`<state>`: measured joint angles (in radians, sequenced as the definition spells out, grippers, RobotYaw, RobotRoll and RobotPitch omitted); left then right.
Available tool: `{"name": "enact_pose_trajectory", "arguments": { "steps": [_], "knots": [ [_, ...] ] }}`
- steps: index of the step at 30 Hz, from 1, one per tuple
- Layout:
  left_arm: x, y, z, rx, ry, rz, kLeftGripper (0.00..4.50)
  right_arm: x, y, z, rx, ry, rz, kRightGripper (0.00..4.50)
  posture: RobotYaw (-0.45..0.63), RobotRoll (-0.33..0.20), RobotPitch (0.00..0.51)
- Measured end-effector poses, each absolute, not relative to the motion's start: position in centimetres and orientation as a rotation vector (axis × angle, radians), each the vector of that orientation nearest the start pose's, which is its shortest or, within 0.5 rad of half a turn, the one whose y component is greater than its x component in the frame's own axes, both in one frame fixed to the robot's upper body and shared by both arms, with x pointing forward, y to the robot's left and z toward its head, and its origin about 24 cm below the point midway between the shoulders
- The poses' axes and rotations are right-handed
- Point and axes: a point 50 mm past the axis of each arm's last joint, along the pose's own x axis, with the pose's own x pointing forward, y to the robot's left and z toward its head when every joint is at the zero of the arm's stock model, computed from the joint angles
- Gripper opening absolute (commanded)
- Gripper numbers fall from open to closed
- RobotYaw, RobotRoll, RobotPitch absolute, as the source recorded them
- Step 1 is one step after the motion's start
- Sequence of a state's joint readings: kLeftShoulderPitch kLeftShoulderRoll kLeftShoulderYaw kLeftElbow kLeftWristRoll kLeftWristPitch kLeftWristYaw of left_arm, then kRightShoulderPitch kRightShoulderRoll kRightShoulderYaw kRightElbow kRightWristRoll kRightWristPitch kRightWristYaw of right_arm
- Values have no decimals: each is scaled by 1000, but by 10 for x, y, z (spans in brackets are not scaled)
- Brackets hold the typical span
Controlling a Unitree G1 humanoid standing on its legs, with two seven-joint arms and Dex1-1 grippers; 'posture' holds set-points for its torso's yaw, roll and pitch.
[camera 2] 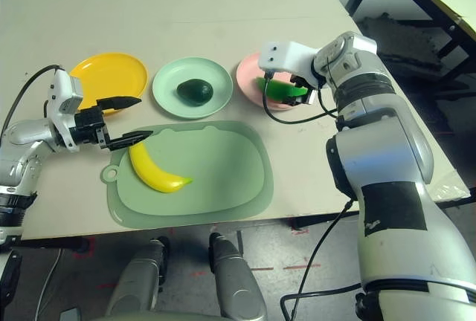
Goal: Place the fruits into color-matched plates.
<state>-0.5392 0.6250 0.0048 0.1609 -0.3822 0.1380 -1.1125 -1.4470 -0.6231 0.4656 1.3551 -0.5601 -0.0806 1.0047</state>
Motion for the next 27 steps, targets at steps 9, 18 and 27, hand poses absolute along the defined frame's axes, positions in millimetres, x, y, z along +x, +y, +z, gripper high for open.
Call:
{"name": "enact_pose_trajectory", "arguments": {
  "steps": [9,18,27],
  "knots": [
    [310,198,178,353,-115,-1114,4500,393,-245,271,-1155,518,716,4460,-28,0,264],
    [310,207,178,384,-89,-1147,4500,359,-264,275,-867,290,939,4460,-60,0,268],
    [317,216,192,444,-90,-1169,4500,315,-234,248,-646,231,1060,4460,-68,0,265]
  ]
}}
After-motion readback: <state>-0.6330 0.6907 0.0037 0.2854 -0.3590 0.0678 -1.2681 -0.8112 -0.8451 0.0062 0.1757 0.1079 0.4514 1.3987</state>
